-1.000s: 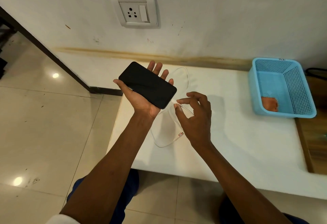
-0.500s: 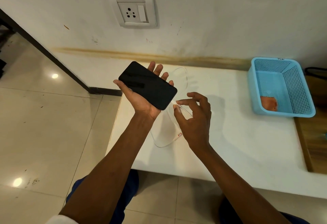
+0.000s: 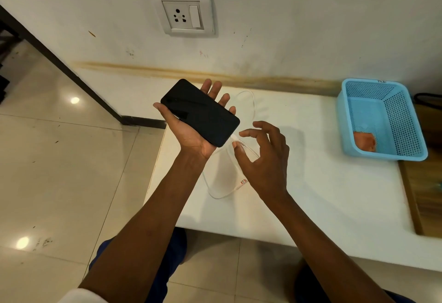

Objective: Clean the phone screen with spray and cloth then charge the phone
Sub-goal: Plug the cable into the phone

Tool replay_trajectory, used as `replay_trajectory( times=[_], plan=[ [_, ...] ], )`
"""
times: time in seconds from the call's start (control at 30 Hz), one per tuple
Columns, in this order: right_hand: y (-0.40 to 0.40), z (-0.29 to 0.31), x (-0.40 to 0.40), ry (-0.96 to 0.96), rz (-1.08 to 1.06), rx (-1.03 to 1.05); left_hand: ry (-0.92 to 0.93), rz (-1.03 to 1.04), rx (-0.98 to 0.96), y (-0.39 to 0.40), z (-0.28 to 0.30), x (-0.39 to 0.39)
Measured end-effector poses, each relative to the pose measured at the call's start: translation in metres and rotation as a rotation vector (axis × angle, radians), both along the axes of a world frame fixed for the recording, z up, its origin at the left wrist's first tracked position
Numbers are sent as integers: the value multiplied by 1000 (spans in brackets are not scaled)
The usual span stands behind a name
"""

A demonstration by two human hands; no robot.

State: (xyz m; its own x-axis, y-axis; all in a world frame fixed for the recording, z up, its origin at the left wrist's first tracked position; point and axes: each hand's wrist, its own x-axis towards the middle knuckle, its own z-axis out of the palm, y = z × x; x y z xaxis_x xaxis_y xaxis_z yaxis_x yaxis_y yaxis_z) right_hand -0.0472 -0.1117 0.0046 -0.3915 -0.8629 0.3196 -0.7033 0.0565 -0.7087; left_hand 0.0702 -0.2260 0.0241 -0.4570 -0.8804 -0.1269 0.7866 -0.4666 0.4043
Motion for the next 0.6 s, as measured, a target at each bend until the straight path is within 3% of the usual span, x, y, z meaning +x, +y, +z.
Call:
replay_trajectory(
  times=[0.6],
  plan=[
    [1, -14, -4, 76, -61, -52, -22, 31, 29, 9, -3, -9]
  ],
)
